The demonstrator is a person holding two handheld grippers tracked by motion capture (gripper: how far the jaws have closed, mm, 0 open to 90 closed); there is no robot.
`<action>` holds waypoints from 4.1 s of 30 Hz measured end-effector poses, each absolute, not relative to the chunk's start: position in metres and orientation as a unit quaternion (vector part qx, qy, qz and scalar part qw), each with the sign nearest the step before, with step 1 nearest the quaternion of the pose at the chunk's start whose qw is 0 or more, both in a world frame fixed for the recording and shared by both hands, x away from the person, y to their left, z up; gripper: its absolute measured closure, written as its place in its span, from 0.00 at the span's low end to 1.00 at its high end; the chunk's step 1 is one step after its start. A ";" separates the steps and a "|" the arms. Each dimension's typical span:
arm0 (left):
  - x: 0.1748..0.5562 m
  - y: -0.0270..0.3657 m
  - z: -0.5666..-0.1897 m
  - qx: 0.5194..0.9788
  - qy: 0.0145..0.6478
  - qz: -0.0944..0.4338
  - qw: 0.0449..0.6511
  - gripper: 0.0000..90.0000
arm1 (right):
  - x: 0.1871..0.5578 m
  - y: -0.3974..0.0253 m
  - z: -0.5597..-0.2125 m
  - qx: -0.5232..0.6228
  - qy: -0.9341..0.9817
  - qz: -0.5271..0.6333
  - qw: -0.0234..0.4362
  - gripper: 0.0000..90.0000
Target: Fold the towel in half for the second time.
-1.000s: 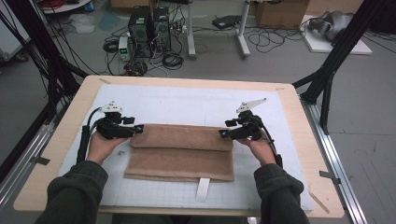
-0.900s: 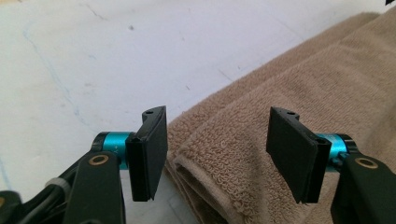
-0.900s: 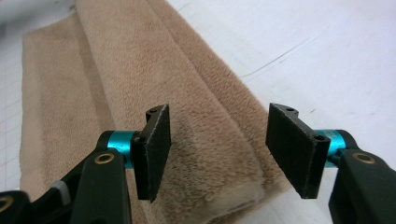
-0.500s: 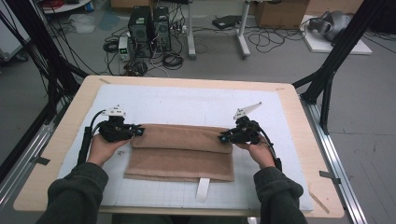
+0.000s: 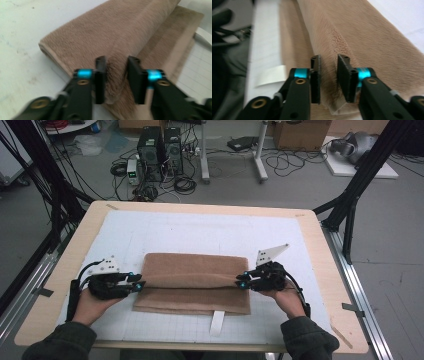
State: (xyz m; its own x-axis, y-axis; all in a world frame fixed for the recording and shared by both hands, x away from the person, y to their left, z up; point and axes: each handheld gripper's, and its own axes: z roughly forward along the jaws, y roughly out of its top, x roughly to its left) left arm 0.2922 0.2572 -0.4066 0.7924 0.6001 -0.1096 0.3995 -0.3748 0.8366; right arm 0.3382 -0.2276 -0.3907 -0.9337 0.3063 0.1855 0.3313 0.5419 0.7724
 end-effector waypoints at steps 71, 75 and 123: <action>0.326 0.246 -0.401 0.813 0.340 0.184 0.435 0.55 | 0.365 -0.236 -0.394 -0.261 -0.863 -0.424 -0.085 0.42; 0.353 0.243 -0.409 0.794 0.369 0.175 0.450 0.51 | 0.384 -0.232 -0.400 -0.278 -0.865 -0.407 -0.091 0.39; 0.387 0.238 -0.414 0.763 0.447 0.176 0.433 0.58 | 0.427 -0.232 -0.396 -0.334 -0.849 -0.386 -0.135 0.47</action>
